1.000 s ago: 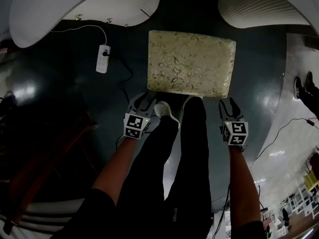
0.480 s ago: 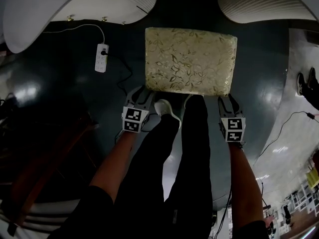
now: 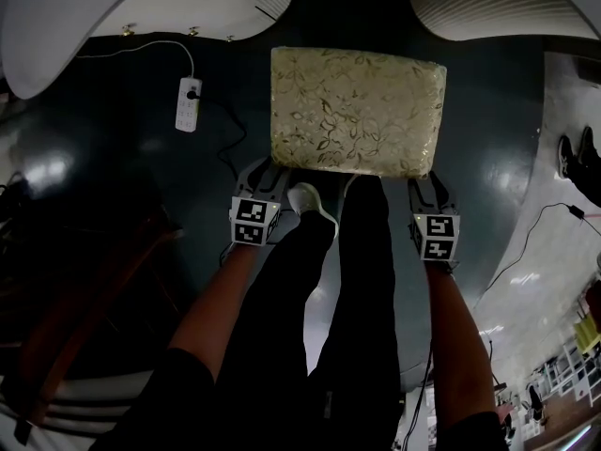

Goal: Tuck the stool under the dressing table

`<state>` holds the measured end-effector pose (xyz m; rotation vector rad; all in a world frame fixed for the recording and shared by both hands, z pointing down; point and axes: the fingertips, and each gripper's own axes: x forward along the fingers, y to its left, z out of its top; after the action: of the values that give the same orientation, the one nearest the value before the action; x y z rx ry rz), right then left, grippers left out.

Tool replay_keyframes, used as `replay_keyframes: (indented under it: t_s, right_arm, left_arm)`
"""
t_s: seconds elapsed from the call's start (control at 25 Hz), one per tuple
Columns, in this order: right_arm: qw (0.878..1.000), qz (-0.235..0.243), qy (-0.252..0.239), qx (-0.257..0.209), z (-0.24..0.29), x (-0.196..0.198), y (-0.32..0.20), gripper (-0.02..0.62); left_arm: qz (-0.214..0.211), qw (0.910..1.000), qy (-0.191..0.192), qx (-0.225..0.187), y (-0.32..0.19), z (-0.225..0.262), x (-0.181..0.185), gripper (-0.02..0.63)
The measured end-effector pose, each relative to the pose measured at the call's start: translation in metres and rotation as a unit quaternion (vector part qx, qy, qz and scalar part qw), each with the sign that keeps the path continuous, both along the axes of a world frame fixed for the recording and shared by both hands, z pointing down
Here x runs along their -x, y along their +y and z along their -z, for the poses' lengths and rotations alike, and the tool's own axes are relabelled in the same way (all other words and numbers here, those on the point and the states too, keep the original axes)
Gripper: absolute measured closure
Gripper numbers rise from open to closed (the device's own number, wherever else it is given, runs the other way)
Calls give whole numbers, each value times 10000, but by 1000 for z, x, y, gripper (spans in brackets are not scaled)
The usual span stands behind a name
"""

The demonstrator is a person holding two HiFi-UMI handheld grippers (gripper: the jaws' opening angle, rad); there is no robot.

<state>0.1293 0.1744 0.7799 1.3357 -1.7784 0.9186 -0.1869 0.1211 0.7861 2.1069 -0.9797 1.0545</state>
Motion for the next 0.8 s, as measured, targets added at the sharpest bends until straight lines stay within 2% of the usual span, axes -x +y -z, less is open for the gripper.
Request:
replay_keyframes:
  t_s: [0.12, 0.28, 0.48, 0.8]
  right_arm:
    - [9999, 35, -136, -3, -2, 2, -2, 383]
    - [9994, 315, -109, -31, -3, 3, -4, 385]
    - [9993, 371, -108, 18, -1, 1, -4, 385]
    - [9980, 625, -36, 26, -2, 3, -3, 383]
  left_arm:
    - [24, 10000, -52, -16, 1, 0, 4, 456]
    - [38, 10000, -49, 28, -1, -1, 3, 456]
    - [229, 9996, -56, 134, -1, 0, 1, 456]
    - [251, 9995, -120, 136, 0, -3, 2, 456]
